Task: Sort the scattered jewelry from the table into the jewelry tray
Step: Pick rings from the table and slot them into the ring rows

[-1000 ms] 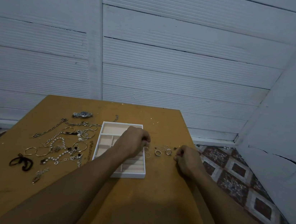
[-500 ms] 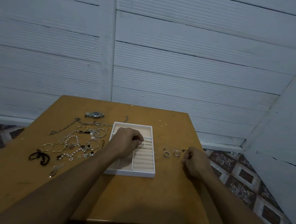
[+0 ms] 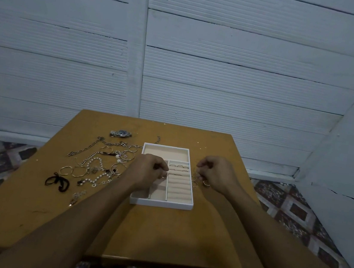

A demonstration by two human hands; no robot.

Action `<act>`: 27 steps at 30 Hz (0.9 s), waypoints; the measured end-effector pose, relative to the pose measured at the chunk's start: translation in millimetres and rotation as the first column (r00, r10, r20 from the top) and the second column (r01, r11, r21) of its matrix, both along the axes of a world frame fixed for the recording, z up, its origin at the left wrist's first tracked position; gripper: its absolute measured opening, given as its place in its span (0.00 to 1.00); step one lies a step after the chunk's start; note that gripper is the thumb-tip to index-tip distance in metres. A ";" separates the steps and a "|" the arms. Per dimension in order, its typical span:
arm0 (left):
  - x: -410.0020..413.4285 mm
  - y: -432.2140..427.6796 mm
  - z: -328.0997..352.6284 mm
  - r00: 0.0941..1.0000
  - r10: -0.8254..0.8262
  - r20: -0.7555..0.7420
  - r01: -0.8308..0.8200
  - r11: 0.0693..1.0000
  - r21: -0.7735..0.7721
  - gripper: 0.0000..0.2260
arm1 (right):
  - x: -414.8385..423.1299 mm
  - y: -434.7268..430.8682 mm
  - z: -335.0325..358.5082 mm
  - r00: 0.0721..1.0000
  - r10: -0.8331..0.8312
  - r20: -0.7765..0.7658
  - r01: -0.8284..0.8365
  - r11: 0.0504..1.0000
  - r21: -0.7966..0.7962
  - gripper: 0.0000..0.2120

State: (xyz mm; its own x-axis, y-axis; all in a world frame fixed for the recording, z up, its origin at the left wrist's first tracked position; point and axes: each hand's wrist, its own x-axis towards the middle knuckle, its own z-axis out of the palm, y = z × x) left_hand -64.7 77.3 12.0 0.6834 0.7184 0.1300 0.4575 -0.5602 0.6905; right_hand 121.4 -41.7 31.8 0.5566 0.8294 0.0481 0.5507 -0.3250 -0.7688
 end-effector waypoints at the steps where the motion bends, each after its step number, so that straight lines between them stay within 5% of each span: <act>1: -1.7 0.0 -0.3 1.000 0.001 -0.007 -0.001 1.000 0.002 0.05 | -2.3 3.9 -1.8 1.000 0.010 0.027 -0.010 1.000 -0.004 0.07; 5: -6.4 0.3 -1.7 1.000 0.004 -0.022 -0.004 1.000 0.015 0.07 | -9.3 16.4 -10.3 0.987 0.063 0.145 -0.056 0.997 -0.054 0.05; 27: -7.7 2.9 -7.9 0.999 -0.014 -0.037 0.015 0.999 0.033 0.08 | -13.5 28.1 -32.5 0.959 0.044 0.281 -0.029 0.998 -0.058 0.03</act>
